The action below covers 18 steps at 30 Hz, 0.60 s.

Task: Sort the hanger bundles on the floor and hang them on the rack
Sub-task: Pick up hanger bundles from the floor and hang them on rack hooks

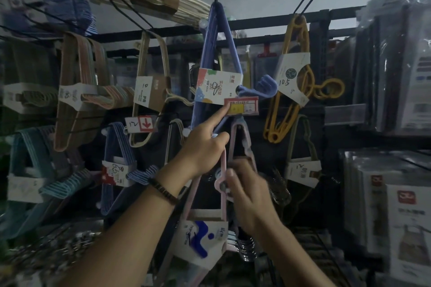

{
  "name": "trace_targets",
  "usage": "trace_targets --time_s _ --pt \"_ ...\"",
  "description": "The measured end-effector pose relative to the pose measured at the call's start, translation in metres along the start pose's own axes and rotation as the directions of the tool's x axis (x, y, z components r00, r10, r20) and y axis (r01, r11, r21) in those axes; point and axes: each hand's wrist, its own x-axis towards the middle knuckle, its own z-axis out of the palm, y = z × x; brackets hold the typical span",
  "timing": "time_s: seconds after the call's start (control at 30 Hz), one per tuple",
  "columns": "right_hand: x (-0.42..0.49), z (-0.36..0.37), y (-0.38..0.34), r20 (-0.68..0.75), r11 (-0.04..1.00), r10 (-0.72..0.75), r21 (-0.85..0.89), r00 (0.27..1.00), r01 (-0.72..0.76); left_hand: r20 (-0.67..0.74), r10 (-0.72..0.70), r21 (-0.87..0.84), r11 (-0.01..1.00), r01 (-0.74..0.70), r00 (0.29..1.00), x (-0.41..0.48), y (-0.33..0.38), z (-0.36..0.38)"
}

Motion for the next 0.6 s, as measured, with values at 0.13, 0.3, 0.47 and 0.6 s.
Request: trace_targets --time_s 0.13,0.3,0.47,0.6 --pt "-0.011 0.019 -0.003 0.041 0.996 0.071 -0.062 0.997 -0.068 -0.010 0.009 -0.047 0.999 -0.009 1.000 0.000 -0.001 0.009" --pt "-0.002 0.019 -0.006 -0.033 0.959 0.130 -0.248 0.991 -0.134 -0.016 -0.014 0.008 1.000 0.014 1.000 -0.004 0.007 0.008" --pt "0.004 0.001 -0.003 -0.100 0.895 0.150 -0.410 0.984 -0.178 -0.082 0.008 0.393 0.919 0.025 0.997 -0.002 0.007 -0.005" --pt "0.020 -0.017 0.007 -0.160 0.831 0.230 -0.481 0.960 -0.279 -0.073 0.001 0.474 0.880 0.033 0.997 -0.001 0.008 -0.010"
